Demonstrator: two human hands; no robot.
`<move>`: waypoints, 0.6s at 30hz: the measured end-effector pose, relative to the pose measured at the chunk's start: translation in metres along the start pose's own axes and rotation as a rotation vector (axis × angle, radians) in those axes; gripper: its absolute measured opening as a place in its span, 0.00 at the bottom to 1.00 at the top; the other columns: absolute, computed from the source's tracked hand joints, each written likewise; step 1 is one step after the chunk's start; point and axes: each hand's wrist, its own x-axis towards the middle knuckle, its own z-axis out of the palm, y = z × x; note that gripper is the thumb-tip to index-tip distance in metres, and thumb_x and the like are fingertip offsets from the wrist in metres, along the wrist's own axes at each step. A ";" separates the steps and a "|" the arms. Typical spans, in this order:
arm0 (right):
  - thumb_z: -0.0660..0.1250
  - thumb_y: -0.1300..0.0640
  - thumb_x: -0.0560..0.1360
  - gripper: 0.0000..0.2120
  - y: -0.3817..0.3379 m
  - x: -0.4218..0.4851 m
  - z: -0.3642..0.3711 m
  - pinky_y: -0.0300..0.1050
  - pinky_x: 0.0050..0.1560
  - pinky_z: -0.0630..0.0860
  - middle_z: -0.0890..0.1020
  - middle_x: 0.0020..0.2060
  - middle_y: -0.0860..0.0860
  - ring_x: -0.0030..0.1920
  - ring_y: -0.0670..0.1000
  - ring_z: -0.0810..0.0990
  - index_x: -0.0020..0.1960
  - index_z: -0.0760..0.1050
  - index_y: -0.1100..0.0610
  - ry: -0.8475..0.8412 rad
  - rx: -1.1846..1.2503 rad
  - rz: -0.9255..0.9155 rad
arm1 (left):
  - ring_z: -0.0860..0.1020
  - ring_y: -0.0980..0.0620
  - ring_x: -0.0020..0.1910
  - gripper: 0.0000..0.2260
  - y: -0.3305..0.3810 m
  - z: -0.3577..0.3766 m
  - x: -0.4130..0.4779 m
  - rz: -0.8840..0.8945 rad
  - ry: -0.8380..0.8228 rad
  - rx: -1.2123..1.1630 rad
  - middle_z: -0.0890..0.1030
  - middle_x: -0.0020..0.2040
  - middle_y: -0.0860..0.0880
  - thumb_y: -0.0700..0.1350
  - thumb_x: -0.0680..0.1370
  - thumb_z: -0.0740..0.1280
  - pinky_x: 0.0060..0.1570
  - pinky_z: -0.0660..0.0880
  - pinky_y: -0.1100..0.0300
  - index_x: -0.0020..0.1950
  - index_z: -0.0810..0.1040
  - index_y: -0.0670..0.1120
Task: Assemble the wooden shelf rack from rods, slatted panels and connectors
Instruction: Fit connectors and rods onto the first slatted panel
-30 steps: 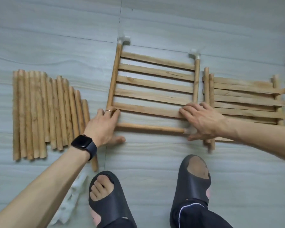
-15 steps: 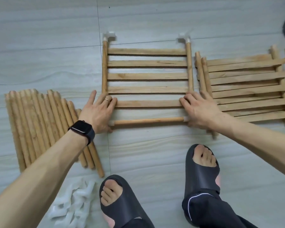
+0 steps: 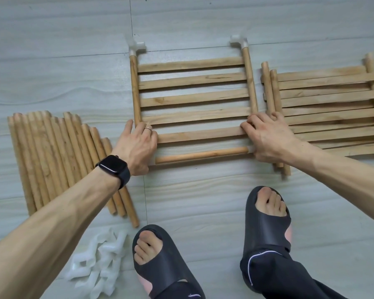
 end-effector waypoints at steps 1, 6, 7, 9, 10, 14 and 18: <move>0.72 0.51 0.65 0.35 -0.002 0.001 0.000 0.62 0.64 0.70 0.72 0.66 0.54 0.70 0.55 0.66 0.70 0.68 0.56 0.001 -0.001 0.005 | 0.68 0.42 0.69 0.28 -0.001 0.001 0.000 -0.005 0.002 -0.009 0.73 0.65 0.41 0.49 0.67 0.70 0.73 0.60 0.41 0.65 0.69 0.42; 0.72 0.51 0.66 0.35 -0.009 0.002 0.003 0.64 0.62 0.73 0.70 0.67 0.54 0.72 0.56 0.63 0.70 0.66 0.56 -0.021 0.072 0.022 | 0.67 0.42 0.70 0.28 -0.006 0.001 0.002 -0.010 -0.024 0.001 0.72 0.67 0.41 0.48 0.69 0.70 0.75 0.57 0.39 0.66 0.68 0.42; 0.72 0.49 0.67 0.35 -0.008 0.002 0.003 0.64 0.63 0.72 0.70 0.67 0.53 0.72 0.55 0.63 0.71 0.66 0.55 -0.020 0.080 0.022 | 0.66 0.42 0.71 0.27 -0.010 -0.001 0.003 -0.011 -0.022 0.012 0.72 0.67 0.41 0.47 0.70 0.69 0.76 0.55 0.37 0.67 0.67 0.42; 0.70 0.41 0.68 0.35 -0.008 0.003 -0.002 0.64 0.66 0.70 0.70 0.67 0.53 0.71 0.55 0.64 0.71 0.66 0.52 0.001 0.090 0.022 | 0.64 0.43 0.73 0.27 -0.025 -0.002 0.009 -0.060 0.056 -0.020 0.71 0.69 0.43 0.42 0.73 0.67 0.77 0.49 0.35 0.71 0.65 0.43; 0.68 0.36 0.68 0.36 -0.010 0.004 -0.006 0.63 0.67 0.68 0.71 0.66 0.53 0.69 0.55 0.66 0.71 0.67 0.51 0.021 0.111 0.024 | 0.63 0.43 0.75 0.29 -0.034 -0.003 0.011 -0.126 0.127 -0.100 0.69 0.72 0.44 0.39 0.74 0.66 0.77 0.49 0.35 0.74 0.64 0.44; 0.62 0.30 0.65 0.35 -0.041 0.014 -0.045 0.57 0.63 0.66 0.76 0.60 0.53 0.63 0.56 0.71 0.64 0.73 0.52 0.153 0.329 0.119 | 0.64 0.40 0.73 0.33 -0.050 -0.020 0.003 -0.829 0.548 -0.988 0.64 0.77 0.41 0.43 0.77 0.68 0.73 0.62 0.44 0.79 0.59 0.46; 0.62 0.28 0.67 0.37 -0.085 0.034 -0.088 0.55 0.63 0.64 0.74 0.62 0.54 0.65 0.57 0.69 0.65 0.73 0.54 0.139 0.542 0.168 | 0.80 0.43 0.61 0.24 -0.006 -0.049 0.006 -0.894 0.167 -2.181 0.78 0.65 0.44 0.59 0.81 0.65 0.61 0.77 0.44 0.72 0.67 0.47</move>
